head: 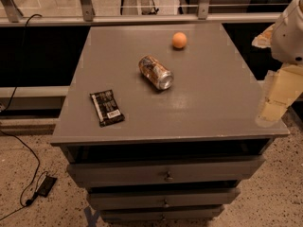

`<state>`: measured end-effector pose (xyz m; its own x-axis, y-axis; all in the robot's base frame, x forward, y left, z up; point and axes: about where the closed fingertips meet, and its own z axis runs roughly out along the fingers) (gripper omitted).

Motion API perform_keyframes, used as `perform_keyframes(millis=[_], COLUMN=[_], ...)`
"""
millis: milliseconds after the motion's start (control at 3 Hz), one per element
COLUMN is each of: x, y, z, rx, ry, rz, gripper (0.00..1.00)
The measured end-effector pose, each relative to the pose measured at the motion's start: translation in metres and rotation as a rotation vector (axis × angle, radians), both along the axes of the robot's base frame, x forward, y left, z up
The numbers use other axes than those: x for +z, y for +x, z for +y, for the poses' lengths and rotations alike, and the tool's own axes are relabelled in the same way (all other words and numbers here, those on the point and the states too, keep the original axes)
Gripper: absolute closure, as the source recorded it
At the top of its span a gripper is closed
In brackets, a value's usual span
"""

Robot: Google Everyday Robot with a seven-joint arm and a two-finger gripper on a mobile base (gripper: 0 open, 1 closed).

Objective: Pick rxbar chocolate

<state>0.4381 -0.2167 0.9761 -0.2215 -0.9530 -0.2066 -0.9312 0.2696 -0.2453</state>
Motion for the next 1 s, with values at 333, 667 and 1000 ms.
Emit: perform_keyframes(millis=[333,667,1000], x=[0.0,0.0,0.002], y=[0.0,0.019,0.052], z=[0.0,0.036,0.104], rx=[0.0,0.072,0.199], ry=[0.0,-0.005,-0.021], rz=[0.0,0.0,-0.009], gripper=[0.0,0.0,0.0])
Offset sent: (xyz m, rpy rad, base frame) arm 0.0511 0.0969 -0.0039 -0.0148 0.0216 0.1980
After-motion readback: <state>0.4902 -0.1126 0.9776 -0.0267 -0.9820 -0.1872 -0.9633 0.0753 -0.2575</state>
